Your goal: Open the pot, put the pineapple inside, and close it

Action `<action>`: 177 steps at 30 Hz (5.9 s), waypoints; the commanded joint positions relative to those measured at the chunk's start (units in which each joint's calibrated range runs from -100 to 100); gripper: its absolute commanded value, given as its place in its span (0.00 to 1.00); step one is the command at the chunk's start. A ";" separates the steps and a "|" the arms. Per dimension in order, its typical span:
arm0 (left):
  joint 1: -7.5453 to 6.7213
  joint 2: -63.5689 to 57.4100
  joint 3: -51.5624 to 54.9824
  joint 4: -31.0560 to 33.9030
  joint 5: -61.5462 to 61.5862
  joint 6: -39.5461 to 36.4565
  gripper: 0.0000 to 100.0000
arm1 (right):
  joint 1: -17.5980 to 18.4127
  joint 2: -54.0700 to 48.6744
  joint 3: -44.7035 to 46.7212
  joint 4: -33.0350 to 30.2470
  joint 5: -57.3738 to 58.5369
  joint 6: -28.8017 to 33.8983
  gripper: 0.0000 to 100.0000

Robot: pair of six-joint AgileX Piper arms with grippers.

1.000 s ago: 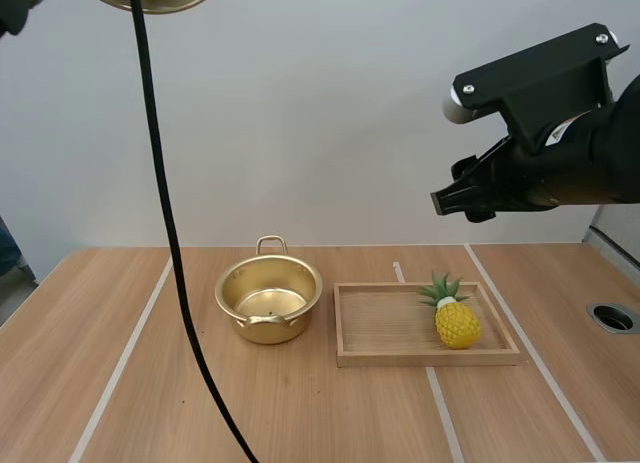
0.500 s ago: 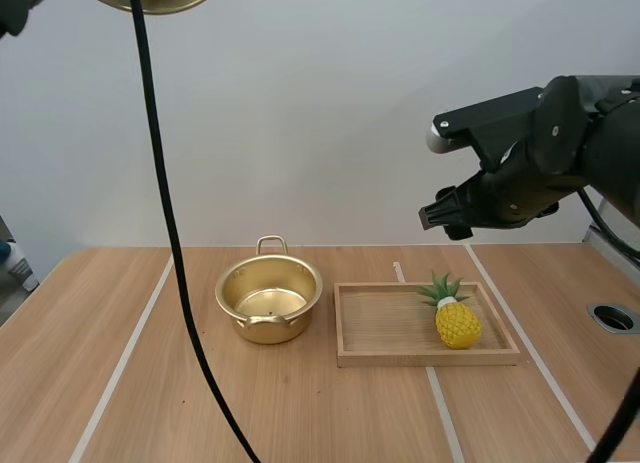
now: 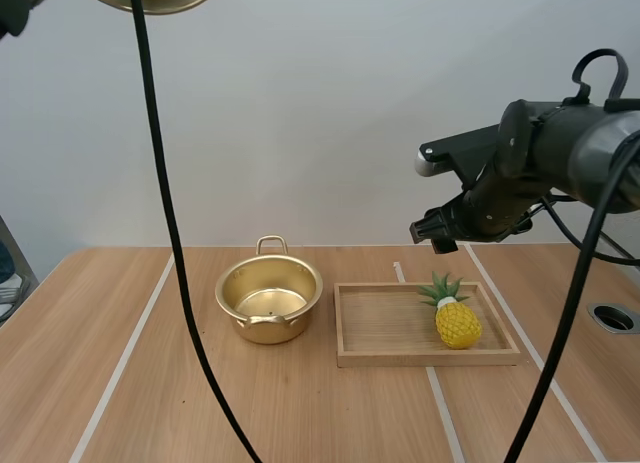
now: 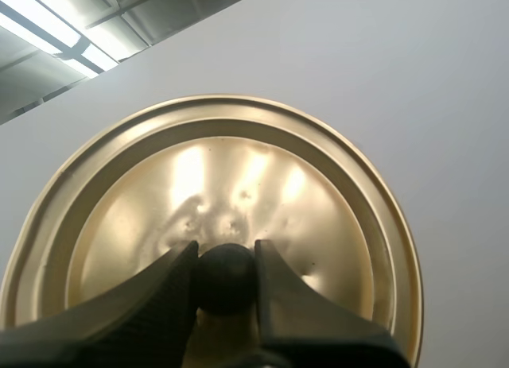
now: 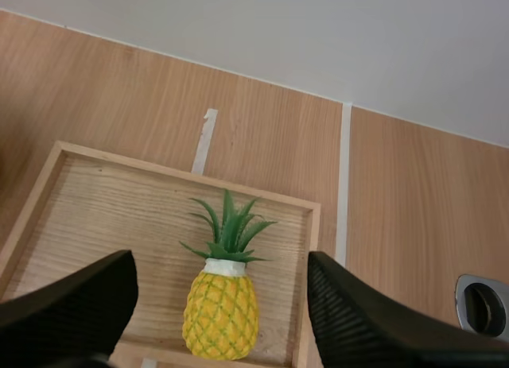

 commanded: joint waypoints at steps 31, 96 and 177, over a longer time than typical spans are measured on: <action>-0.10 -0.38 -0.41 -0.36 -1.13 -0.23 0.00 | -0.21 20.47 -0.22 -3.18 0.68 0.24 1.00; -0.10 -0.38 -0.41 -0.36 -1.13 -0.23 0.00 | -0.21 11.92 4.06 3.00 -18.84 0.24 0.00; -0.10 -0.38 -0.41 -0.36 -1.13 -0.23 0.00 | 25.43 19.51 2.59 15.65 -51.70 -6.46 0.00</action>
